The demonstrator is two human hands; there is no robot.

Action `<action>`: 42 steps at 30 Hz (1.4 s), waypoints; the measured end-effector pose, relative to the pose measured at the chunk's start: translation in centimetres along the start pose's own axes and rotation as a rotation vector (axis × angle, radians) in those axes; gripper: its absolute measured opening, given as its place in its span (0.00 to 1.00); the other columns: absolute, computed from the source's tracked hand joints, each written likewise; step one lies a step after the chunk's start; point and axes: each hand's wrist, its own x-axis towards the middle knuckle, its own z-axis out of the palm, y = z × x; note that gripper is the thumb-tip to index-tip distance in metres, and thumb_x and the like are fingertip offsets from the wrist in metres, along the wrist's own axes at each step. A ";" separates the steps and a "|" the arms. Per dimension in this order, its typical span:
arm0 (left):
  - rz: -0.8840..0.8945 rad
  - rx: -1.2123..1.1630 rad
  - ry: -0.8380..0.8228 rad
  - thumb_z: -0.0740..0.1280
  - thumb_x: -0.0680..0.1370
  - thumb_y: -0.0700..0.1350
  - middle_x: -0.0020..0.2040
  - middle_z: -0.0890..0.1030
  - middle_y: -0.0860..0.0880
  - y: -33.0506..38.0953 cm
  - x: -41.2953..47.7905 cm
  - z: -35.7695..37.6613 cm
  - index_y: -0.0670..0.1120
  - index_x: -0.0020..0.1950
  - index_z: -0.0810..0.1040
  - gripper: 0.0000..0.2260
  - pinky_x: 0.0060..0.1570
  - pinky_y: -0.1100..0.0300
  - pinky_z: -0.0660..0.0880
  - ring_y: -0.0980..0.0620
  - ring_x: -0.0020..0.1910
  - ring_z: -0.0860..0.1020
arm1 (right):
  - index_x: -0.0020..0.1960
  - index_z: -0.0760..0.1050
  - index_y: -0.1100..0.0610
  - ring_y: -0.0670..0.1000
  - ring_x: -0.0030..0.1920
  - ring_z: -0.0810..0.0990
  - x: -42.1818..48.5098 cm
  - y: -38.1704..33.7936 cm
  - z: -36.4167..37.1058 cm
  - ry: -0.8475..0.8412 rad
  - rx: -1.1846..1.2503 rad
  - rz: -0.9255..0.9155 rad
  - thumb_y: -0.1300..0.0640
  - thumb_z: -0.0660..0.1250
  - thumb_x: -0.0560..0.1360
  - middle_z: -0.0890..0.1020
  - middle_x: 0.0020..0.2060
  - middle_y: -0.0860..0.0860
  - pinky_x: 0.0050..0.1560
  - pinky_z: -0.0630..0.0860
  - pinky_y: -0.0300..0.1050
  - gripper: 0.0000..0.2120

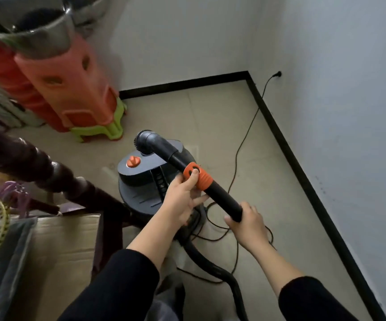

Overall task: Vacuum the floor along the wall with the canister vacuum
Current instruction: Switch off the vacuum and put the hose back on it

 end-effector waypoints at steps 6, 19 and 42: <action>-0.058 -0.037 -0.021 0.63 0.80 0.44 0.54 0.82 0.44 3.5 5.7 -5.4 0.44 0.62 0.74 0.11 0.50 0.46 0.81 0.46 0.53 0.83 | 0.57 0.70 0.52 0.56 0.55 0.73 3.8 -5.1 4.9 -0.010 -0.082 0.073 0.45 0.69 0.74 0.75 0.53 0.50 0.46 0.72 0.48 0.16; -0.131 -0.096 0.015 0.63 0.79 0.45 0.51 0.82 0.44 3.2 11.0 -12.9 0.42 0.61 0.75 0.13 0.44 0.48 0.81 0.45 0.52 0.82 | 0.61 0.77 0.56 0.51 0.53 0.78 17.9 -17.8 6.7 -0.189 0.149 -0.032 0.58 0.68 0.75 0.79 0.50 0.51 0.51 0.70 0.40 0.15; -0.169 -0.105 -0.071 0.67 0.74 0.47 0.55 0.81 0.42 2.9 12.8 -15.3 0.41 0.63 0.75 0.19 0.48 0.46 0.81 0.41 0.56 0.81 | 0.62 0.78 0.56 0.55 0.54 0.74 23.3 -20.6 11.1 -0.232 -0.154 -0.351 0.52 0.67 0.77 0.73 0.50 0.54 0.55 0.69 0.45 0.15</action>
